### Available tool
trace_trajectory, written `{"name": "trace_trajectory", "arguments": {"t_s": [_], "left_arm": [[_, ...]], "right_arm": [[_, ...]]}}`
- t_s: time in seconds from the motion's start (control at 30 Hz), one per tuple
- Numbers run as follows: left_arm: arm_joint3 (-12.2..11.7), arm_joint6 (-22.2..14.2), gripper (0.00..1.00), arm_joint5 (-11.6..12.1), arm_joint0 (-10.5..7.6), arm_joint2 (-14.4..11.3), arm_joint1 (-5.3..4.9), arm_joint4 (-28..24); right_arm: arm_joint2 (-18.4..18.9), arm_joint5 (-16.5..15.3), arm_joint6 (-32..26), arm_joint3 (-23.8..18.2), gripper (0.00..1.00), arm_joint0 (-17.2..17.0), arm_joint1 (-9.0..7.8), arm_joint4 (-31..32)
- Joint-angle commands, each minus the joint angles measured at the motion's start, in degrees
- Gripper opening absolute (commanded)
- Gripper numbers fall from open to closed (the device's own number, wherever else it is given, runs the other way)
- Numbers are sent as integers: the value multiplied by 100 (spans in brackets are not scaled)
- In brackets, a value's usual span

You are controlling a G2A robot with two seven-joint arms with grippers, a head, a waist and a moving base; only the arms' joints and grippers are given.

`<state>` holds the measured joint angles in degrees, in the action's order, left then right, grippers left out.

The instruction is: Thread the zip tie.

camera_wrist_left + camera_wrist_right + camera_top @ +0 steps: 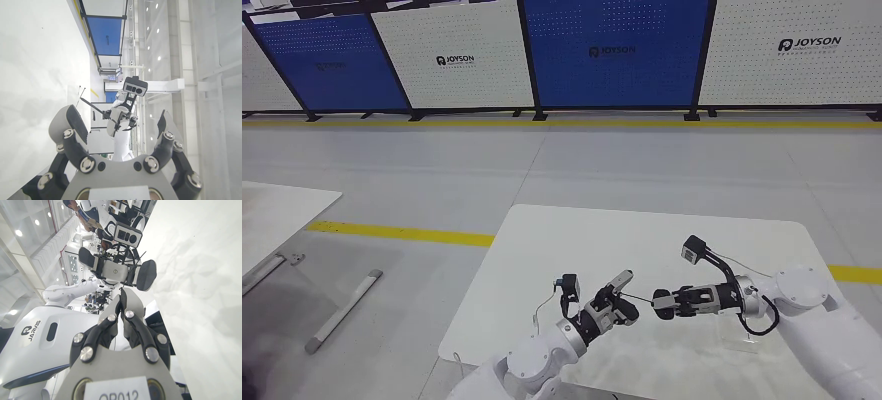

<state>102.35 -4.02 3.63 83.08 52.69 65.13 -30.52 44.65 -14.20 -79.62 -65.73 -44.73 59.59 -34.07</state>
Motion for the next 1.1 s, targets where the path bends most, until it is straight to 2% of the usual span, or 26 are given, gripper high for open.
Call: {"name": "trace_trajectory", "arguments": {"t_s": [0.0, 0.17, 0.5, 0.77, 0.83, 0.87, 0.93, 0.97, 1.0, 1.07], "left_arm": [[0, 0, 100, 0, 0, 0, 0, 0], [0, 0, 100, 0, 0, 0, 0, 0], [-38, 8, 100, 0, -17, 13, 20, -38], [-101, -136, 100, -7, 19, 67, 35, -45], [-97, -206, 85, -2, 49, 81, 35, -42], [-91, -243, 69, 0, 65, 85, 33, -38], [-75, -279, 45, 0, 93, 107, 31, -37], [-64, -307, 39, -11, 108, 120, 30, -39], [-59, -321, 38, -17, 116, 131, 30, -37], [-53, -352, 30, -29, 133, 149, 30, -24]], "right_arm": [[4, 45, 161, -55, 0, -58, 1, 47], [83, 241, 299, -235, 0, -148, -22, 239], [116, 216, 268, -258, 0, -166, -24, 240], [116, 216, 268, -258, 0, -166, -24, 240], [116, 216, 268, -258, 0, -166, -24, 240], [116, 216, 268, -258, 0, -166, -24, 240], [116, 216, 268, -258, 0, -166, -24, 240], [116, 216, 268, -258, 0, -166, -24, 240], [116, 216, 268, -258, 0, -166, -24, 240], [116, 216, 268, -258, 0, -166, -24, 240]]}}
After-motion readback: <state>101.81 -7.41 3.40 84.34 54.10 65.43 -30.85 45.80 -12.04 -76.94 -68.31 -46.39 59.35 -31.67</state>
